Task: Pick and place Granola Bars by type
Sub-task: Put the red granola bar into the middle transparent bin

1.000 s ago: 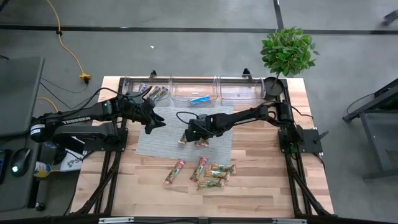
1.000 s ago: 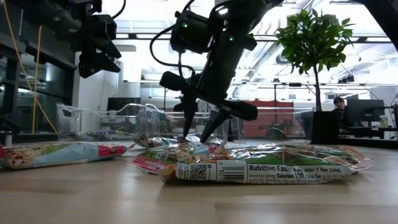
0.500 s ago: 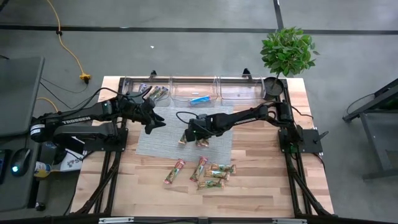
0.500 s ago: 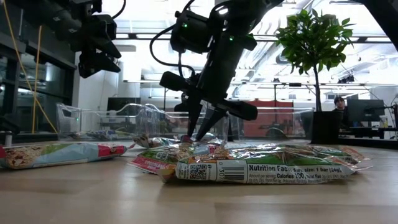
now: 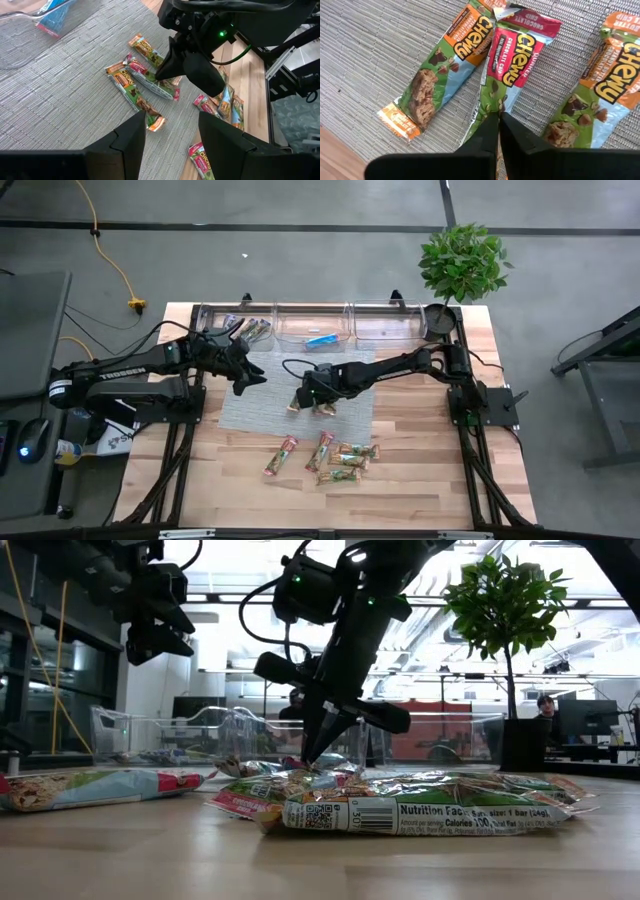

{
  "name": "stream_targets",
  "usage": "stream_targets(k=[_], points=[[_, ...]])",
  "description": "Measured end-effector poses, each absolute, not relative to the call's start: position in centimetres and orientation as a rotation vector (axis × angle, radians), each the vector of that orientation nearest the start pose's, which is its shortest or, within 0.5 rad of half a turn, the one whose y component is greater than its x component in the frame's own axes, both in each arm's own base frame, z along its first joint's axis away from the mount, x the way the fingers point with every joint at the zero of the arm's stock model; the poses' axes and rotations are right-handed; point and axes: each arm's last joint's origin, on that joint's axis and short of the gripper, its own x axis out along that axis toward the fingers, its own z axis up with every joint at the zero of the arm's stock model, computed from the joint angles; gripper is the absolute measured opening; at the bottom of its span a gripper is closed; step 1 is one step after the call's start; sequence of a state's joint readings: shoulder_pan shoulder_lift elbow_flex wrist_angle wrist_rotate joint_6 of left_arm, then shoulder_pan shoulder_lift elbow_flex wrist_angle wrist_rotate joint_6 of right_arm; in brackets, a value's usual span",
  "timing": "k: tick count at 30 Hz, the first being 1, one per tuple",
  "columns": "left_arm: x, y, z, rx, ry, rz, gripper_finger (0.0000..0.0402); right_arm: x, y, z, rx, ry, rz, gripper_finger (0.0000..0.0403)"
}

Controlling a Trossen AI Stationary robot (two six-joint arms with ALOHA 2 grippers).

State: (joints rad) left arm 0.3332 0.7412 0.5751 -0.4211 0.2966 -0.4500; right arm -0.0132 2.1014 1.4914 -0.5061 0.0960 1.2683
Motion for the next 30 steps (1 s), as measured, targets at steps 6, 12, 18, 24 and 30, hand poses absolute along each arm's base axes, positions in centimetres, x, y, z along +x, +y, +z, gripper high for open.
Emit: stream_targets(k=[6, 12, 18, 24, 30], points=[[15.0, 4.3, 24.8, -0.62, 0.545, 0.161, 0.0179, 42.8, -1.5, 16.8, 1.048, 0.856, -0.769, 0.0], [15.0, 4.3, 24.8, -0.619, 0.545, 0.161, 0.0179, 42.3, -2.8, 19.0, 1.019, 0.793, -0.779, 0.0], [15.0, 4.3, 24.8, -0.618, 0.544, 0.161, 0.0179, 42.2, -3.4, 19.1, 1.044, 0.809, -0.762, 0.0], [15.0, 4.3, 24.8, -0.617, 0.545, 0.16, 0.0179, 42.2, -2.9, 19.1, 1.04, 0.853, -0.703, 0.003], [15.0, 4.3, 24.8, -0.616, 0.545, 0.16, 0.0179, 42.2, -1.8, 19.0, 1.033, 0.845, -0.721, 0.0141]])
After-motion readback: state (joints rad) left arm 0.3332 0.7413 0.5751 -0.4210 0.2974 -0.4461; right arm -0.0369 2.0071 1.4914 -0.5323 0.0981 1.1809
